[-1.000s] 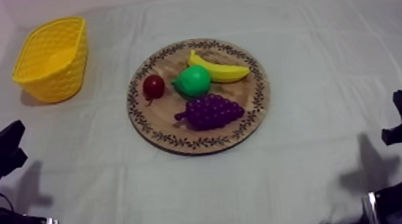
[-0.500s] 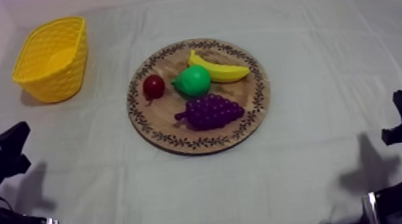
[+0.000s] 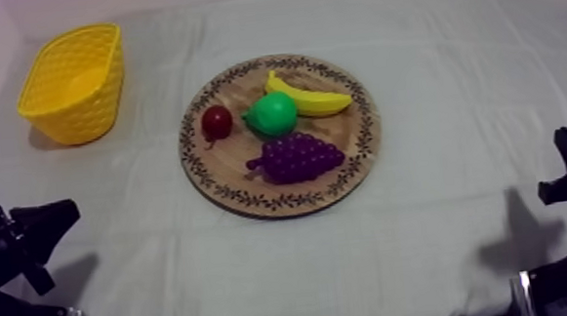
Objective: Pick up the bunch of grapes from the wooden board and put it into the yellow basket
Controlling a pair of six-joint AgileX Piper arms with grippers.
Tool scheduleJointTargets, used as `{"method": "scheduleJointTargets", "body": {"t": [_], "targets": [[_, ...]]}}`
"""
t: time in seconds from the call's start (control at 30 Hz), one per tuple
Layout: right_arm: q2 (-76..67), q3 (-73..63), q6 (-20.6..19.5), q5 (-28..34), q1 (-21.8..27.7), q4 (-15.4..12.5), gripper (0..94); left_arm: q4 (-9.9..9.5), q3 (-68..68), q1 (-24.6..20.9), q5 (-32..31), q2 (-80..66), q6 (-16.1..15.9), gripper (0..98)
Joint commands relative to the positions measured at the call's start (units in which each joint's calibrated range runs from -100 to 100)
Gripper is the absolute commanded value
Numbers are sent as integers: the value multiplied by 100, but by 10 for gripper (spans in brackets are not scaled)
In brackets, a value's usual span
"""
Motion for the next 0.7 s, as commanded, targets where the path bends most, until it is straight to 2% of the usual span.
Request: {"method": "scheduleJointTargets", "body": {"t": [0.0,0.17,0.27,0.4,0.67], "targets": [[0,-4,0,0,2,-2,3,311,-9,-193,-19,282,-524,0],[0,-4,2,0,2,-2,3,1046,-133,-572,-4,967,-1335,0],[0,-4,2,0,2,-2,3,1304,-410,-726,187,1428,-1631,0],[0,-4,2,0,2,-2,3,1415,-1023,-864,609,2108,-1795,0],[0,-4,2,0,2,-2,3,1387,-2455,-881,1534,3514,-2024,0]]}}
